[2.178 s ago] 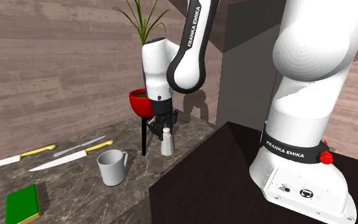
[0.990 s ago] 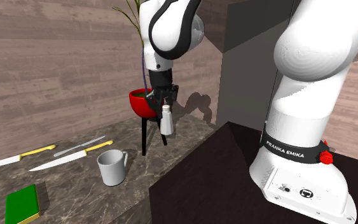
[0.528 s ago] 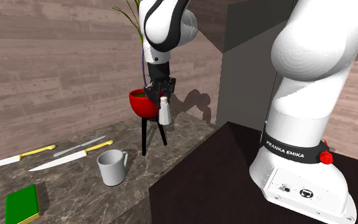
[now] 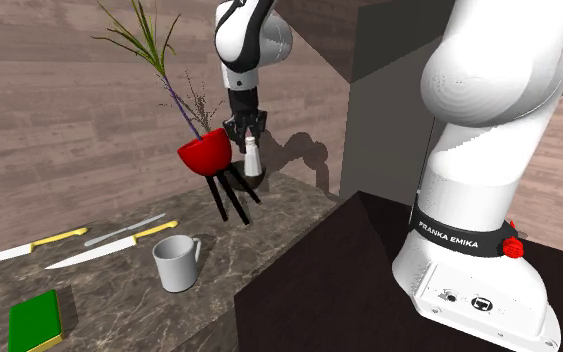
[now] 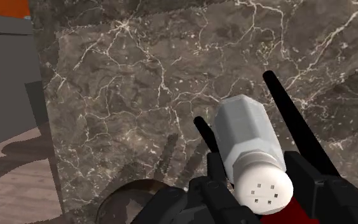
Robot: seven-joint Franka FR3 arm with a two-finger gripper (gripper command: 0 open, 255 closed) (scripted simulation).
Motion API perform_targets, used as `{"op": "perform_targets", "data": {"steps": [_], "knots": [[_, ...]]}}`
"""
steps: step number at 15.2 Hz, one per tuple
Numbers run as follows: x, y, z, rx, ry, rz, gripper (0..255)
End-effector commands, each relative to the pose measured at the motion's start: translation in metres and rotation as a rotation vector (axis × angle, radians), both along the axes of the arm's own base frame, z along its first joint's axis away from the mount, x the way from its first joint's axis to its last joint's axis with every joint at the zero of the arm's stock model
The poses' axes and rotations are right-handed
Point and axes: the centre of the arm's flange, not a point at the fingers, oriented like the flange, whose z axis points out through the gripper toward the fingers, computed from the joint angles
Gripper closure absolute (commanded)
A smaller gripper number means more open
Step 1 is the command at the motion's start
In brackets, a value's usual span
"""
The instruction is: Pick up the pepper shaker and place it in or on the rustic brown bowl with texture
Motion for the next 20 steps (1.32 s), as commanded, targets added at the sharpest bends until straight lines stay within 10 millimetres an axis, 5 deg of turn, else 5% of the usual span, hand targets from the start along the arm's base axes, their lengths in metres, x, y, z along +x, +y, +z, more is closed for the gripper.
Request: {"op": "perform_targets", "data": {"steps": [1, 20], "knots": [[0.019, -0.017, -0.002, 0.0, 0.0, 0.0, 255], [0.219, -0.168, 0.016, 0.0, 0.0, 0.0, 255]]}}
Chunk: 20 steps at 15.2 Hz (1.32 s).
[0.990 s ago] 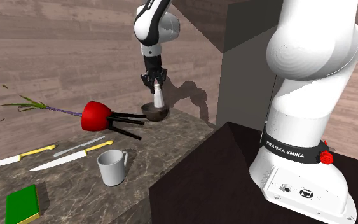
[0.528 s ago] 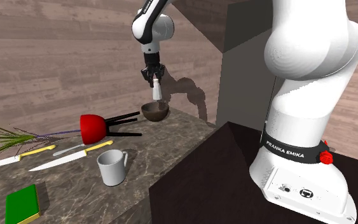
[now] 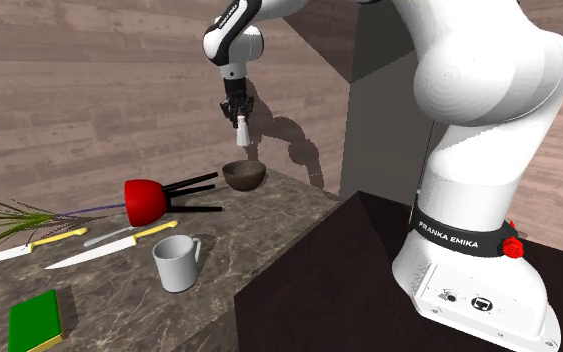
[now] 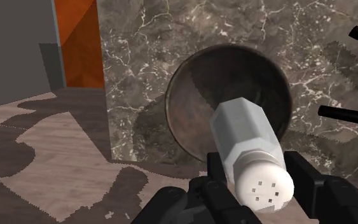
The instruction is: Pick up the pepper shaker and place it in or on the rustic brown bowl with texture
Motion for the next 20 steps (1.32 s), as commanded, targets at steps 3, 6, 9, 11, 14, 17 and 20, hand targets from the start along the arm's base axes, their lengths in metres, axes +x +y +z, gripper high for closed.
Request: {"op": "perform_targets", "data": {"steps": [3, 6, 9, 11, 14, 17, 20], "knots": [[0.016, -0.014, -0.01, 0.0, 0.0, 0.0, 255], [0.016, -0.014, -0.026, 0.0, 0.0, 0.0, 255], [0.016, -0.014, -0.042, 0.0, 0.0, 0.0, 255], [0.016, -0.014, -0.052, 0.0, 0.0, 0.0, 255], [0.016, -0.014, -0.068, 0.0, 0.0, 0.0, 255], [0.016, -0.014, -0.084, 0.0, 0.0, 0.0, 255], [0.016, -0.014, -0.1, 0.0, 0.0, 0.0, 255]]}}
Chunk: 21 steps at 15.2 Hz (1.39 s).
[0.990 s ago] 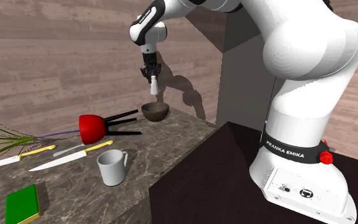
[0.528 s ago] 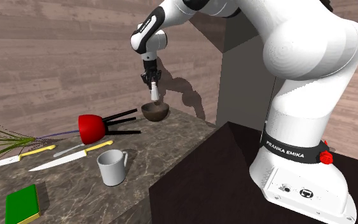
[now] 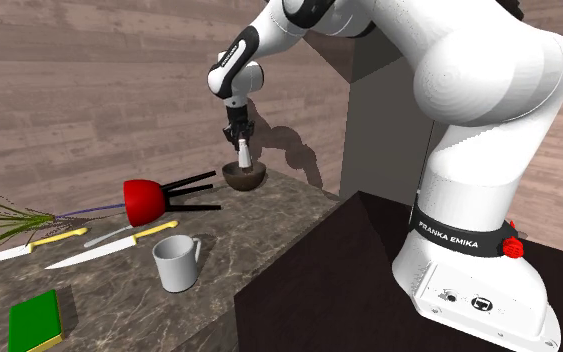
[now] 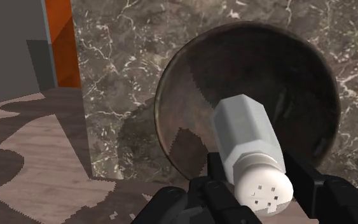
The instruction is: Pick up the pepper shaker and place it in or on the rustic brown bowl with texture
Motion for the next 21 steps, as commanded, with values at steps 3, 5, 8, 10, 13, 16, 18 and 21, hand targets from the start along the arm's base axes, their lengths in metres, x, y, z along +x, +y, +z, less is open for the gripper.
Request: {"op": "perform_targets", "data": {"steps": [3, 5, 8, 10, 13, 16, 18, 21], "knots": [[0.0, 0.0, -0.005, 0.0, -0.001, 0.0, 255], [0.0, 0.0, -0.005, 0.0, -0.001, 0.0, 255], [0.0, 0.0, -0.005, 0.0, -0.001, 0.0, 0], [0.0, 0.0, -0.005, 0.0, -0.001, 0.0, 0], [0.0, 0.0, -0.005, 0.0, -0.001, 0.0, 0], [-0.001, 0.005, 0.034, 0.0, -0.001, 0.0, 0], [-0.001, 0.006, 0.045, 0.0, -0.001, 0.0, 0], [-0.001, 0.006, 0.045, 0.0, -0.001, 0.0, 0]]}}
